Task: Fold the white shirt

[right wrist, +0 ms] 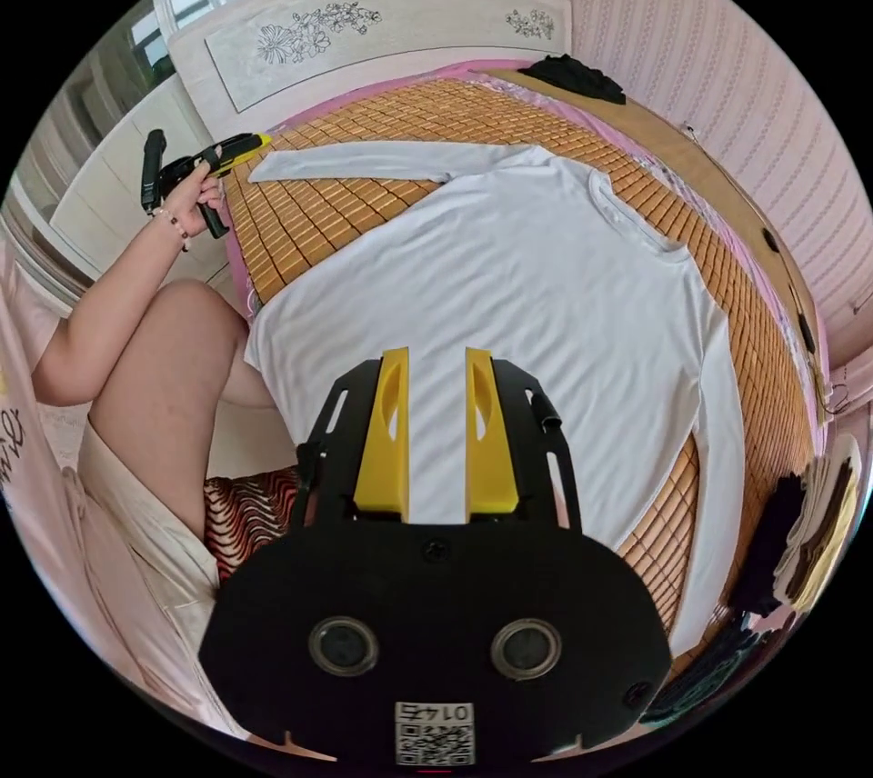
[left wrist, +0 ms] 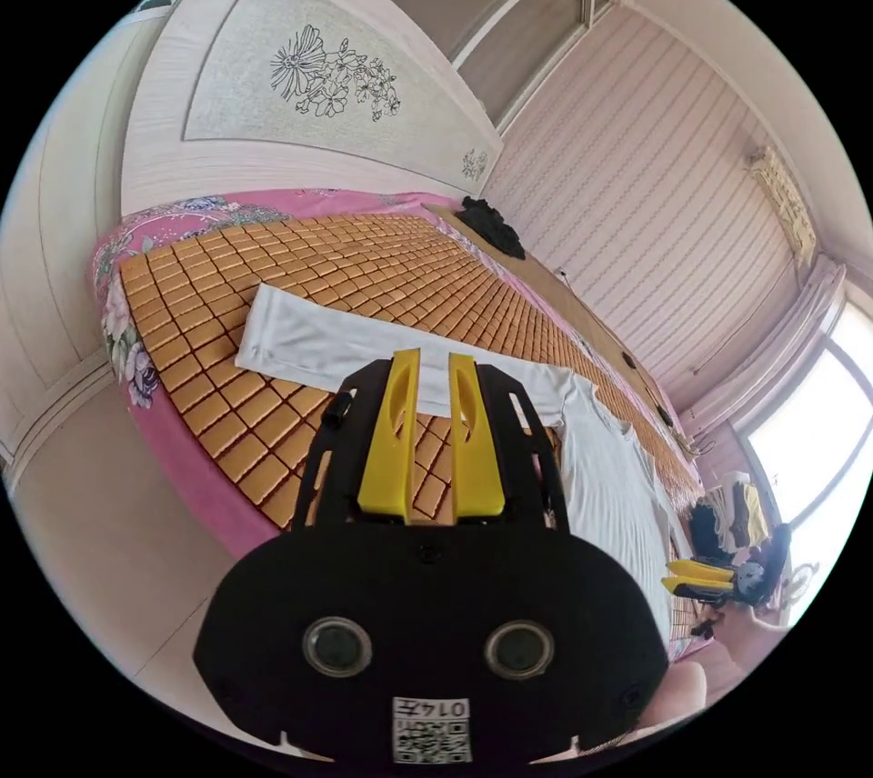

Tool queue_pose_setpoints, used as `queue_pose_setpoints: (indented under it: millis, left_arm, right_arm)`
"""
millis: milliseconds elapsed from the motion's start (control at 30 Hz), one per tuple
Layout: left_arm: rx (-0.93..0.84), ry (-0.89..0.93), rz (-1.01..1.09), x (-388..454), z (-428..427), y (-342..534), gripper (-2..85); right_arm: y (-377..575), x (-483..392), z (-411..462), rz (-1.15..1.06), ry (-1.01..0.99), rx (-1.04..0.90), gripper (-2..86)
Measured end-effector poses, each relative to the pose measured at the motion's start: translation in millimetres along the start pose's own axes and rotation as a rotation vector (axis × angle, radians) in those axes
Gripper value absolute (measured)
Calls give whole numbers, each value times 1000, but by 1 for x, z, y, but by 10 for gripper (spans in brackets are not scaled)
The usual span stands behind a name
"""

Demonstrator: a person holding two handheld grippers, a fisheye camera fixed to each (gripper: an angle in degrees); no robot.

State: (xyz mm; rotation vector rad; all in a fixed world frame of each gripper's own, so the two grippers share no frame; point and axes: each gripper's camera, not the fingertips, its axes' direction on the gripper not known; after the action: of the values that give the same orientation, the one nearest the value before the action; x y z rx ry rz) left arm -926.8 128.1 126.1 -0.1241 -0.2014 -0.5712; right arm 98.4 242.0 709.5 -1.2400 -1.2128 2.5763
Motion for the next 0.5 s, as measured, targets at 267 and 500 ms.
queue_pose_setpoints:
  millis: [267,500]
  left_arm:
    - [30,-57,-152,-62,2,11,80]
    - [50,-195,-167,-86,-7,14,90]
  right_arm:
    - [-135,-57,33,-261,-31,73,120]
    - [-234,-122,73,-482,-89,60,134]
